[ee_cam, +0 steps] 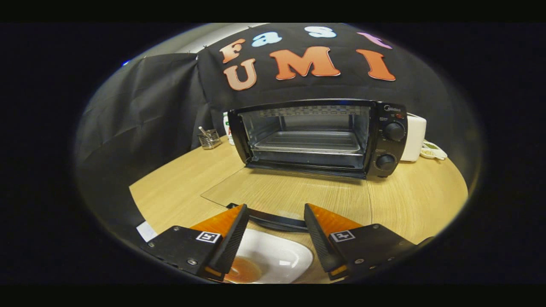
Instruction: Open the toaster oven, put the food inside, and close the toaster oven door.
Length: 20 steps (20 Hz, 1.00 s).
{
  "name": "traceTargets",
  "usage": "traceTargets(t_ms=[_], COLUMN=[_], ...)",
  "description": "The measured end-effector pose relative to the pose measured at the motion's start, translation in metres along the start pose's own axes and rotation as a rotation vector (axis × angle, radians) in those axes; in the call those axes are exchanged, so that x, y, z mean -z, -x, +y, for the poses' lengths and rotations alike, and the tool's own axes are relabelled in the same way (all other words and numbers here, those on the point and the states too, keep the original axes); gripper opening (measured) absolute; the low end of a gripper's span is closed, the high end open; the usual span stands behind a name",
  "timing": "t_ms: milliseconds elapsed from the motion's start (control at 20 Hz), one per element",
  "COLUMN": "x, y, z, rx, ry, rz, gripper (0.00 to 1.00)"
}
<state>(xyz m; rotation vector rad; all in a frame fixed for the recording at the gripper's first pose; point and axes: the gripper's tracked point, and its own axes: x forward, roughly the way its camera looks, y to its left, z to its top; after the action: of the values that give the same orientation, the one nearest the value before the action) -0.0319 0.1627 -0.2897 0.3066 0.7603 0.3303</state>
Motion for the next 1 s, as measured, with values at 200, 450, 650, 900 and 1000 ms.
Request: traceTargets(t_ms=[200, 450, 650, 900, 1000], x=[-0.002, 0.029, 0.055, 0.087, 0.097], y=[0.037, 0.069, 0.085, 0.084, 0.08], z=[0.017, 0.037, 0.041, 0.042, 0.039], rx=[-0.048, -0.099, -0.112, -0.11, -0.099], ry=[0.03, 0.069, 0.094, 0.116, 0.117], rz=[-0.041, -0.008, 0.04, 0.113, 0.139], gripper=[0.85, 0.86, 0.86, 0.86, 0.86])
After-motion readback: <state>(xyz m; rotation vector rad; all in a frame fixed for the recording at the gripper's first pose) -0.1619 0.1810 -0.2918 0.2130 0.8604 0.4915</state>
